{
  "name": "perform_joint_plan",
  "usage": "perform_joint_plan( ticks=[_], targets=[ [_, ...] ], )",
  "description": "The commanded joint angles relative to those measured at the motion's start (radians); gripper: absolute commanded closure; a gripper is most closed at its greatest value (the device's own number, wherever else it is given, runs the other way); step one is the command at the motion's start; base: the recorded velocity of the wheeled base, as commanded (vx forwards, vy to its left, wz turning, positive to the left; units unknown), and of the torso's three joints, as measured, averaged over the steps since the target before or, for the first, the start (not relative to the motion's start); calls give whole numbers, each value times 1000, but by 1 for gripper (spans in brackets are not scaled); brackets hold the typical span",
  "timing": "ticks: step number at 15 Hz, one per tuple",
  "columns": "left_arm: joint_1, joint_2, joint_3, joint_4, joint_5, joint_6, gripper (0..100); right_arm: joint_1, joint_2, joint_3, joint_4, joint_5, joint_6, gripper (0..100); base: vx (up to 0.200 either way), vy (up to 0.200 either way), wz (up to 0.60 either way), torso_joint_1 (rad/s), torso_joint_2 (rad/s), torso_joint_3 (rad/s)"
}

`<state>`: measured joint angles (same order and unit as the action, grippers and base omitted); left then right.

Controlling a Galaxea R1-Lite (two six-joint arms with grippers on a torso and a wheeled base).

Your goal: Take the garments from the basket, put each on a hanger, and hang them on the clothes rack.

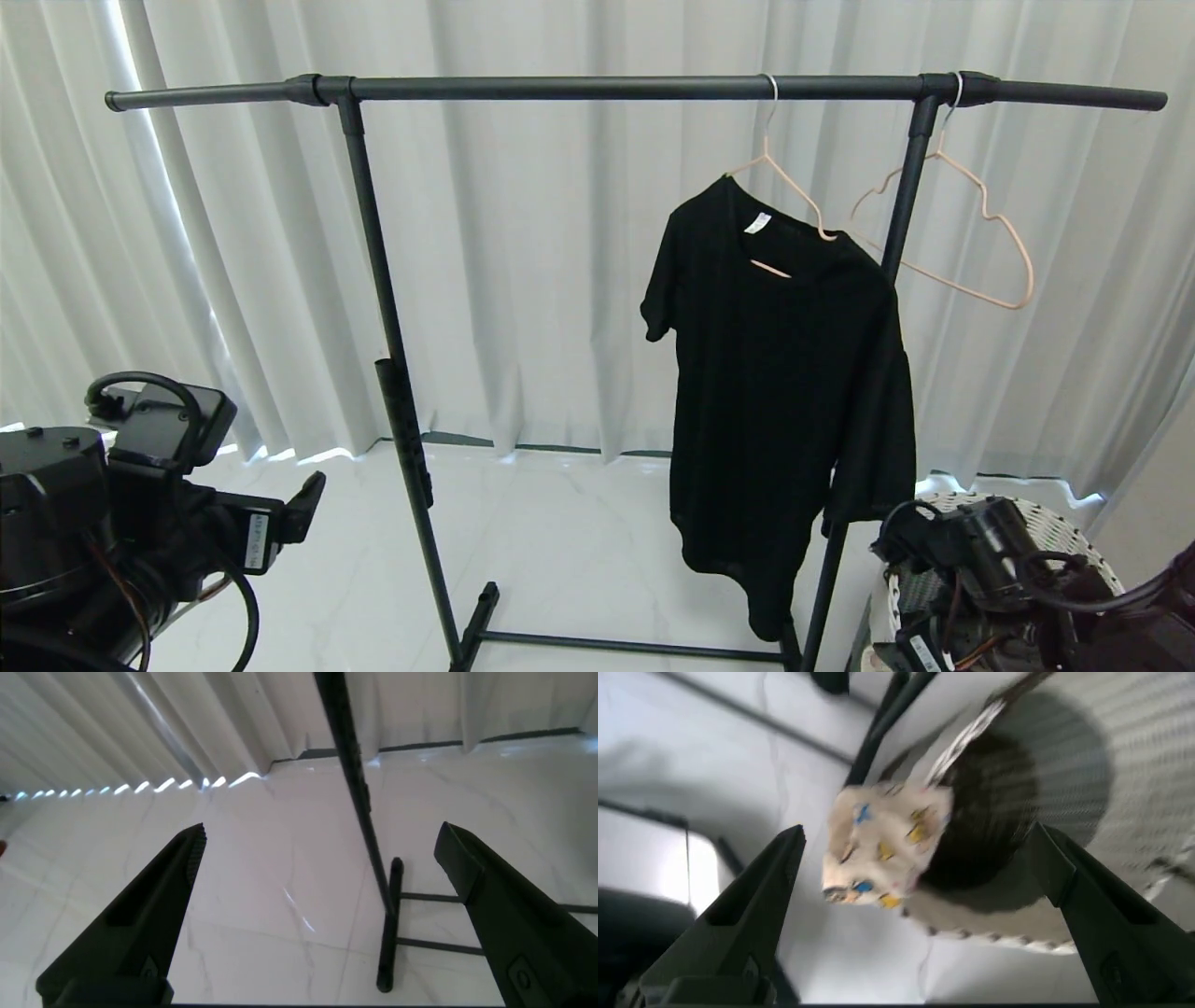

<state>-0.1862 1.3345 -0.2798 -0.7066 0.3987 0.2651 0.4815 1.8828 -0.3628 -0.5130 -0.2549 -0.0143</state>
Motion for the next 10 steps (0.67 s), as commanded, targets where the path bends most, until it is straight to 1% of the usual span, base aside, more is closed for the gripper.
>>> perform_joint_plan(
  ticks=[1,5,7,10],
  targets=[
    [16,-14,-10,-1,37,0,0,12,118,-5,-2,-1,14,0,0,0,0,0,0,0],
    [24,-11,-6,-1,43,2,0,6,199,-24,-15,-12,16,0,0,0,0,0,0,0],
    [24,-9,-7,-1,43,2,0,-1,266,-50,-33,-98,20,0,0,0,0,0,0,0],
    [24,-9,-6,-1,43,3,0,-20,291,-54,-52,-106,25,0,0,0,0,0,0,0]
  ],
)
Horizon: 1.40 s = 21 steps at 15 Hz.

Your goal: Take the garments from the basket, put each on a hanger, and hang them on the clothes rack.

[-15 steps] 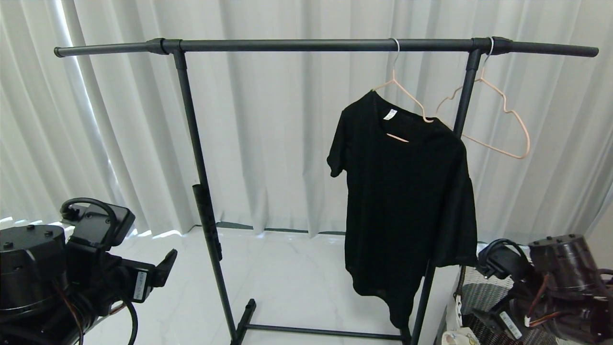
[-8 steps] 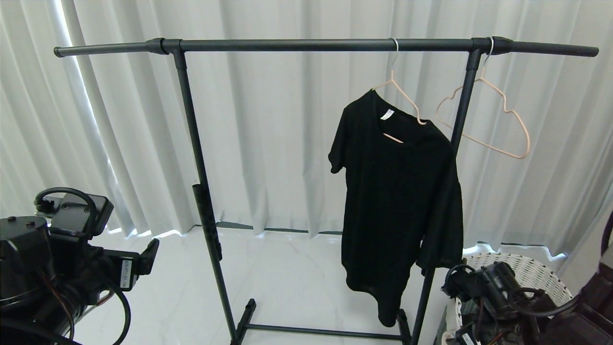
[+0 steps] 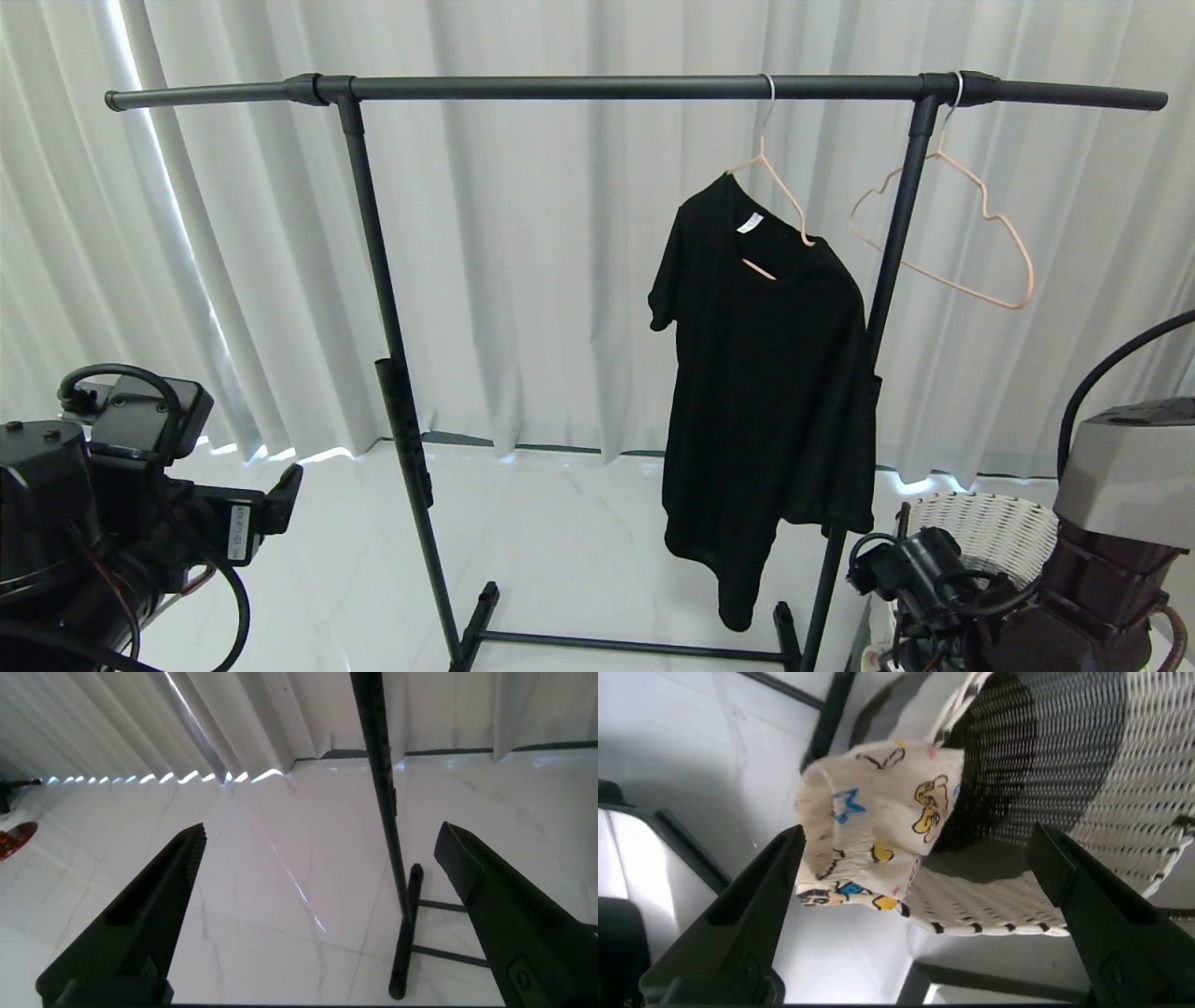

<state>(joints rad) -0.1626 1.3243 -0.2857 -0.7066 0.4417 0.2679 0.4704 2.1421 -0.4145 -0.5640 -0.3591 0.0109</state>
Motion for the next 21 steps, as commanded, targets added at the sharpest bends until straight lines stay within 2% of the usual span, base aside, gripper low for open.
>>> perform_joint_plan(
  ticks=[1,4,5,8,10,13,14,16,18,21],
  targets=[
    [-2,1,0,-1,0,1,0,-23,33,-3,0,-3,-2,0,0,0,0,0,0,0],
    [-2,1,0,-1,0,1,0,-44,39,-3,-5,-4,0,0,0,0,0,0,0,0],
    [-2,1,0,-1,-1,1,0,-44,41,0,-30,-3,0,100,0,0,0,0,0,0],
    [-2,0,2,-1,-1,1,0,-44,50,5,-59,-7,1,100,0,0,0,0,0,0],
    [-2,-2,2,-1,-1,1,0,-36,2,14,-59,-6,20,100,0,0,0,0,0,0],
    [-3,-2,3,-1,-1,-1,0,22,-151,65,-59,-6,153,100,0,0,0,0,0,0],
    [-3,-2,3,-1,-3,-1,0,42,-222,88,-59,-7,166,100,0,0,0,0,0,0],
    [-5,-5,3,-1,-3,-2,0,76,-370,105,-46,-27,158,100,0,0,0,0,0,0],
    [-14,-3,7,-1,-12,-6,0,86,-571,57,52,-47,51,100,0,0,0,0,0,0],
    [-68,-3,33,-1,-46,-6,0,91,-739,-125,296,-46,-46,100,-67,0,0,1,2,1]
  ],
)
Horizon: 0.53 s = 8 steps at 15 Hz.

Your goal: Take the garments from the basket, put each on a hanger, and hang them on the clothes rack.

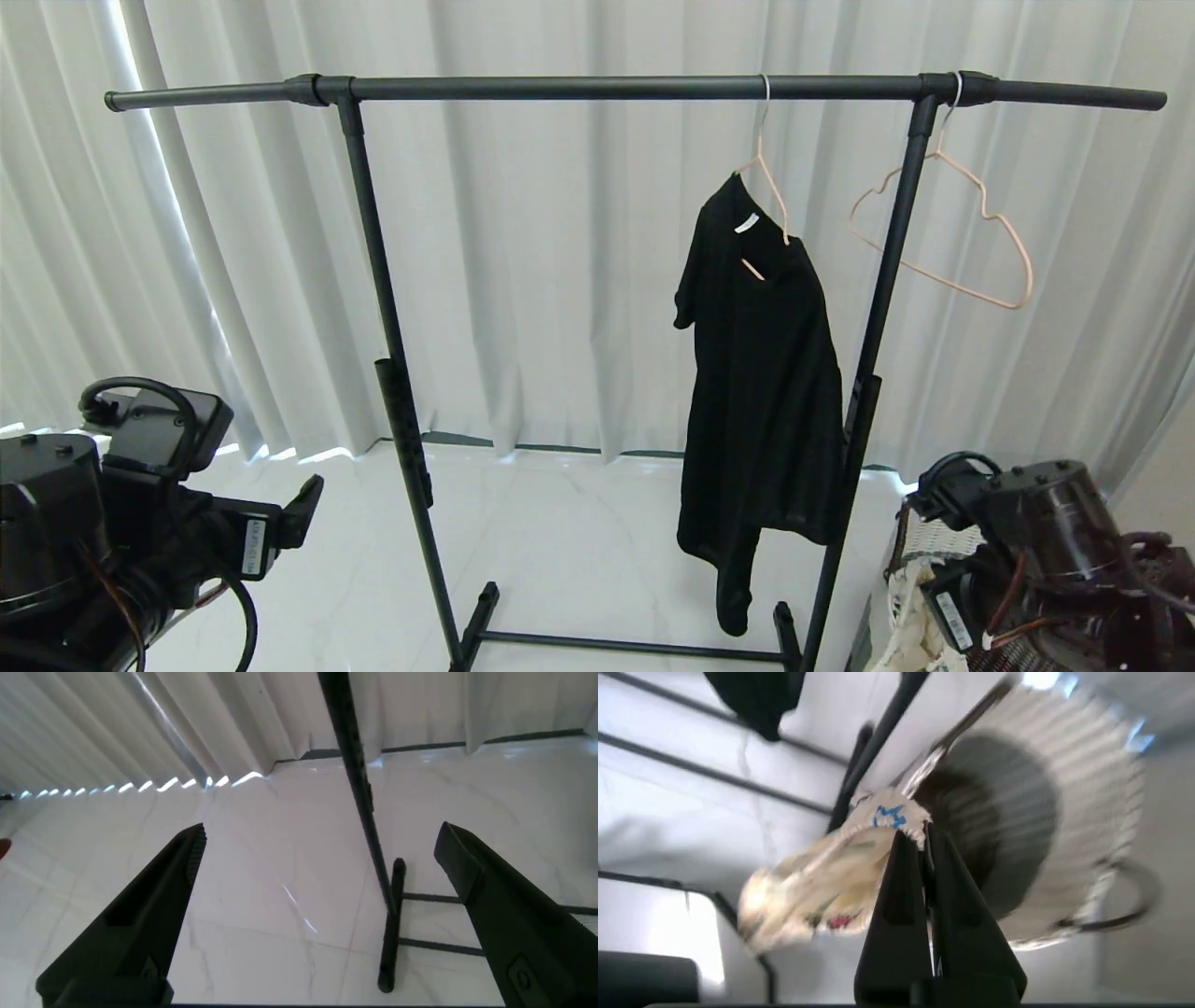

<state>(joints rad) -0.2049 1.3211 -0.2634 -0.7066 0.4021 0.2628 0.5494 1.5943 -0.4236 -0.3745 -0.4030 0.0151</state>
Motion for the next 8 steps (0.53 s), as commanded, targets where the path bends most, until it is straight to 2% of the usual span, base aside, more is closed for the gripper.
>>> perform_joint_plan(
  ticks=[1,2,4,6,8],
  targets=[
    [-50,-2,26,-1,-22,-4,0,20,-221,-188,184,1,-64,100,-200,0,0,-2,2,-2],
    [-79,-2,39,-1,-51,-7,0,38,-244,-273,269,3,-69,100,-200,0,0,12,2,2],
    [-119,-13,43,-1,-115,-7,0,80,-250,-386,359,4,-69,100,-200,0,0,2,2,2],
    [-136,-19,33,-1,-186,-7,0,124,-240,-457,404,4,-69,100,-200,0,0,0,2,5],
    [-140,-25,29,-1,-224,-7,0,155,-218,-484,407,6,-69,100,-200,0,0,0,5,5]
  ],
)
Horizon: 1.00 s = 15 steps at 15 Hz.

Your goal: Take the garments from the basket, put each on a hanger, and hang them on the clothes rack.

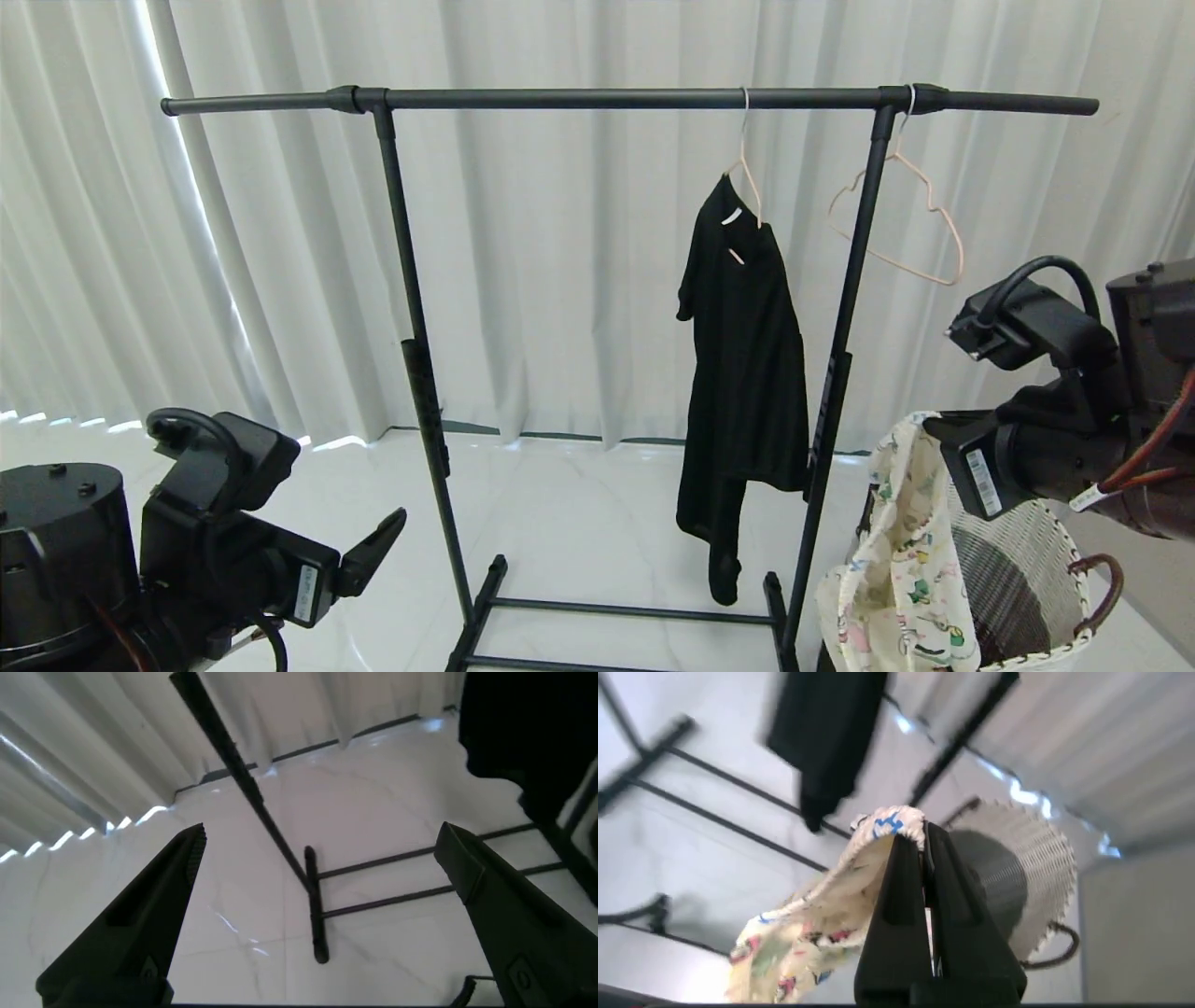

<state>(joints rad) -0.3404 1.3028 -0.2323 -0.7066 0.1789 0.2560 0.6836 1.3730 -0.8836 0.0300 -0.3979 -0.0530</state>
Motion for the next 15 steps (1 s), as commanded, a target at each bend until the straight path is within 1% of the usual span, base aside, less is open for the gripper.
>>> perform_joint_plan(
  ticks=[1,2,3,5,6,7,8,10,11,12,13,14,15],
  targets=[
    [-8,-16,-2,-1,-22,-1,0,34,26,-43,2,1,-1,100,-200,0,0,-2,7,2],
    [-11,-23,-2,-1,-47,-1,0,42,43,-58,2,2,1,100,-200,0,0,2,7,2],
    [-23,-42,-2,-1,-105,-1,0,53,78,-89,-1,11,1,100,0,0,0,0,0,0],
    [-29,-71,-5,-1,-249,0,0,77,159,-172,-5,60,5,100,0,0,0,0,0,0],
    [-40,-79,-16,-1,-332,0,0,94,201,-219,-5,77,5,100,0,0,0,0,0,0],
    [-51,-89,-32,-1,-398,0,0,108,244,-262,-7,82,5,100,0,0,0,0,0,0],
    [-68,-91,-45,-1,-441,0,0,123,287,-308,-7,82,8,100,0,0,0,0,0,0],
    [-121,-80,-67,-1,-452,0,0,148,360,-393,-7,82,10,100,0,0,0,0,0,0],
    [-144,-73,-71,-1,-457,-12,0,157,390,-429,-7,82,10,100,0,0,0,0,0,0],
    [-170,-66,-87,-1,-470,-64,0,171,413,-457,-7,82,10,100,0,0,0,0,0,0],
    [-201,-60,-105,-1,-480,-158,0,188,431,-480,-7,80,10,100,0,0,0,0,0,0],
    [-215,-50,-113,-1,-481,-205,0,200,437,-489,-7,80,10,100,0,0,0,0,0,0],
    [-224,-8,-117,-1,-478,-290,0,231,446,-500,-5,77,10,100,0,0,0,0,0,0]
  ],
)
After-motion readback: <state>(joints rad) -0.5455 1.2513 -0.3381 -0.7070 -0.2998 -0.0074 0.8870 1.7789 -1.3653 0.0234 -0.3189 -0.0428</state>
